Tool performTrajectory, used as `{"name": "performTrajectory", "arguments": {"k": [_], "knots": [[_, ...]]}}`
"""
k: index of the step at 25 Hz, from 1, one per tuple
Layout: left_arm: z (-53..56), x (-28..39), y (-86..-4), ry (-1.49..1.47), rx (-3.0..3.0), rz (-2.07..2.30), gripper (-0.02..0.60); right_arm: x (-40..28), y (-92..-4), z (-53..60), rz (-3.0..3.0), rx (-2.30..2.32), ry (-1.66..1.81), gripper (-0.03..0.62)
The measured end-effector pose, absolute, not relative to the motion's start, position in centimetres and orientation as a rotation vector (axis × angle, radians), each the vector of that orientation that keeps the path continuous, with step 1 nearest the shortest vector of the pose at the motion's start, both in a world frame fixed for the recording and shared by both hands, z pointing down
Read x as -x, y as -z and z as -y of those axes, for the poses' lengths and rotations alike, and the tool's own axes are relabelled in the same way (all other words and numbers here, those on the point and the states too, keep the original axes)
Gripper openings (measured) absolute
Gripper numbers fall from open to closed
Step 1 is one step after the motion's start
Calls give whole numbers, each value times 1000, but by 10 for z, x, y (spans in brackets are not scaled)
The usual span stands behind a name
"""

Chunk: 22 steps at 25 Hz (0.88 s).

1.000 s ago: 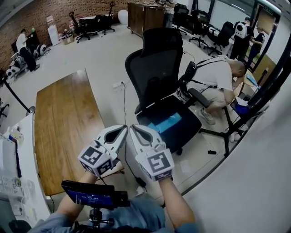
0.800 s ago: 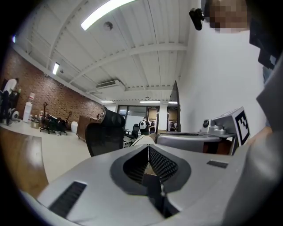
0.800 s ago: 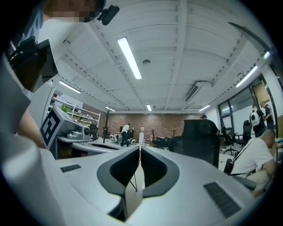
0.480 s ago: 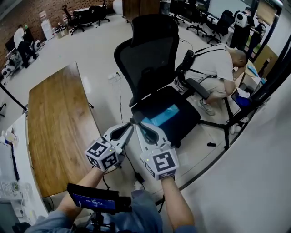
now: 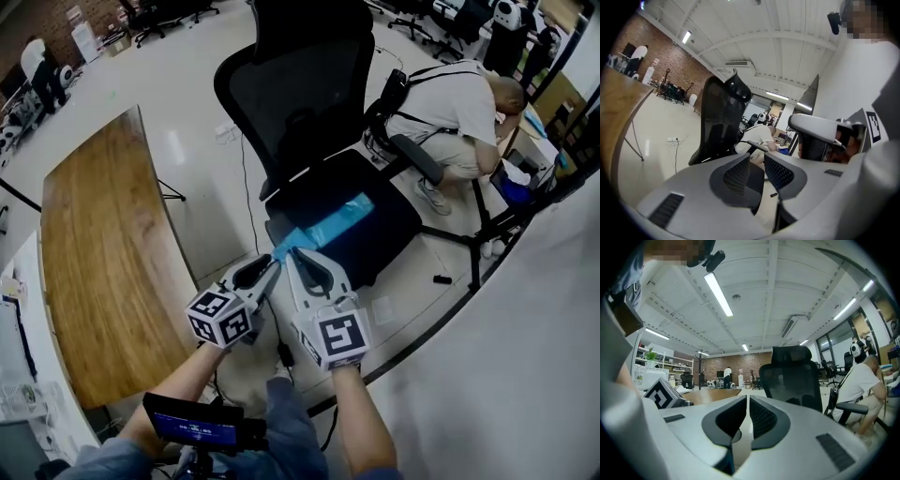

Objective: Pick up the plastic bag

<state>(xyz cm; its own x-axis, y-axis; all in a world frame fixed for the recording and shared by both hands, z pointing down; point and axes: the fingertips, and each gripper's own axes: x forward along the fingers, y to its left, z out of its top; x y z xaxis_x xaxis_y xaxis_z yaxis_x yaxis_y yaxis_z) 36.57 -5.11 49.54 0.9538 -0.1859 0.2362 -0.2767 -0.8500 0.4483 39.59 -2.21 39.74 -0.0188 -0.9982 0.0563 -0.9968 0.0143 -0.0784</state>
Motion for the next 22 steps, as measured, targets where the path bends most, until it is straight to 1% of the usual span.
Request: {"name": "performTrajectory", "arguments": {"k": [3,10,12,14,15,18,22], "knots": [[55,-371,-525,-284,-2534,362,138,-403,-415,21,-2235,2192,190,28],[56,-374,-591,-373,-2348,414,200,-409,-447,26,-2296,2208,254,28],[59,-374,-606,-390,-2305,436,230,-409,-455,29,-2323,2208,259,28],[64,-376,-620,-396,-2250,459,235,-409,-462,32,-2341,2210,271,28],[67,-377,-627,-395,-2218,472,250,-410,-466,33,-2347,2211,277,28],[72,-379,-647,-399,-2147,495,267,-416,-476,37,-2359,2213,292,28],[76,-382,-666,-394,-2094,504,268,-421,-486,43,-2373,2209,312,28]]}}
